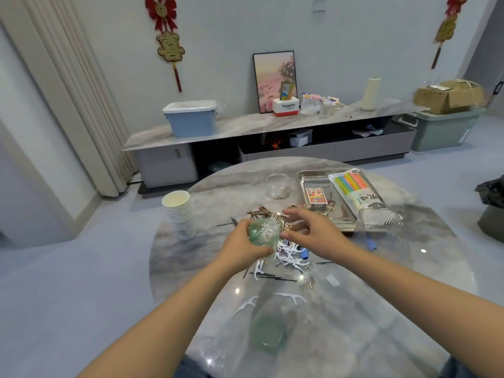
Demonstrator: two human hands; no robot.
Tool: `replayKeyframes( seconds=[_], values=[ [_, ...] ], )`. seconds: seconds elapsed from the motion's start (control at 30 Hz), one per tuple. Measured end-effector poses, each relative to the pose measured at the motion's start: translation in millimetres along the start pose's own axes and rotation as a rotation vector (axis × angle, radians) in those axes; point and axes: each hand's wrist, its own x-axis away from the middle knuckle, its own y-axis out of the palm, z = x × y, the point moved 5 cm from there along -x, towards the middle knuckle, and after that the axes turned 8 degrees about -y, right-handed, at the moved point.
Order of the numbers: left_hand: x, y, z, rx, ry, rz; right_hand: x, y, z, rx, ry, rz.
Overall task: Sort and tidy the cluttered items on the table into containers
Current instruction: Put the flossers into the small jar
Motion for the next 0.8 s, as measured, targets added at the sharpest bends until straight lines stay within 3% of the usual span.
replayKeyframes(
  seconds=[0.17,0.33,0.47,0.6,0.8],
  values=[
    [-9.7,-0.9,-14.6,-0.056,-0.089,0.026,0.3,21.6,29.6,0.102,0.028,-0.059],
    [-33.4,-10.7,-30.4,-0.169,-0.153,0.045,-19.3,63.4,60.5,0.246,0.005,-0.249],
    [-41.7,-16.8,-47.8,-0.248,-0.2,0.033,-37.4,105.6,75.8,0.392,-0.127,-0.417],
    [-45.3,-27.9,-59.8,-0.291,-0.251,0.045,-47.9,127.8,81.8,0.499,-0.254,-0.471],
    [-43.3,-27.0,-62.4,-0.312,-0.213,0.034,-50.9,132.1,80.3,0.621,-0.33,-0.423]
  ],
)
